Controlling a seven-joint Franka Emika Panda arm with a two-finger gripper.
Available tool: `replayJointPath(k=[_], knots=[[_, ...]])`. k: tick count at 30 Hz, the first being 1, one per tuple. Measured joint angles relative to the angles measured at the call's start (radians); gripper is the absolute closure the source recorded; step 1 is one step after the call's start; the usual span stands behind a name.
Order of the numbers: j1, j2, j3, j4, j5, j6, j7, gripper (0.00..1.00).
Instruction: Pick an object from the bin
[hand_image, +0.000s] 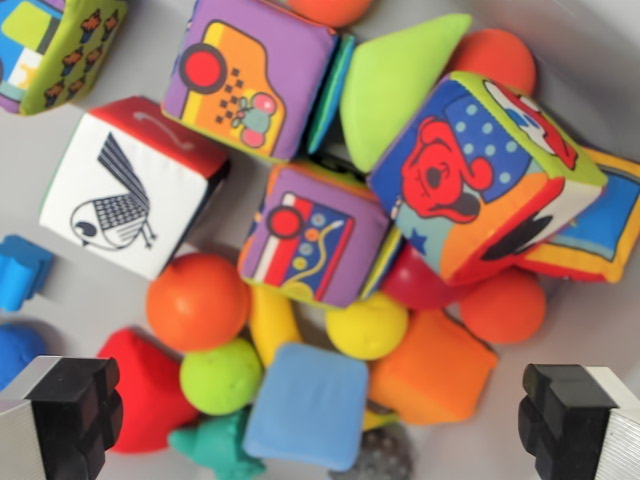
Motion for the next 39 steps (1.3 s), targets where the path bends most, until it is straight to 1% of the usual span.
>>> replayJointPath(k=[6, 24, 39], knots=[[-0.008, 0.012, 0.000, 0.007, 0.002, 0.007, -0.067, 0.00], [-0.035, 0.054, 0.000, 0.032, 0.011, 0.032, -0.309, 0.00], [-0.061, 0.096, 0.001, 0.062, 0.022, 0.050, -0.537, 0.00]])
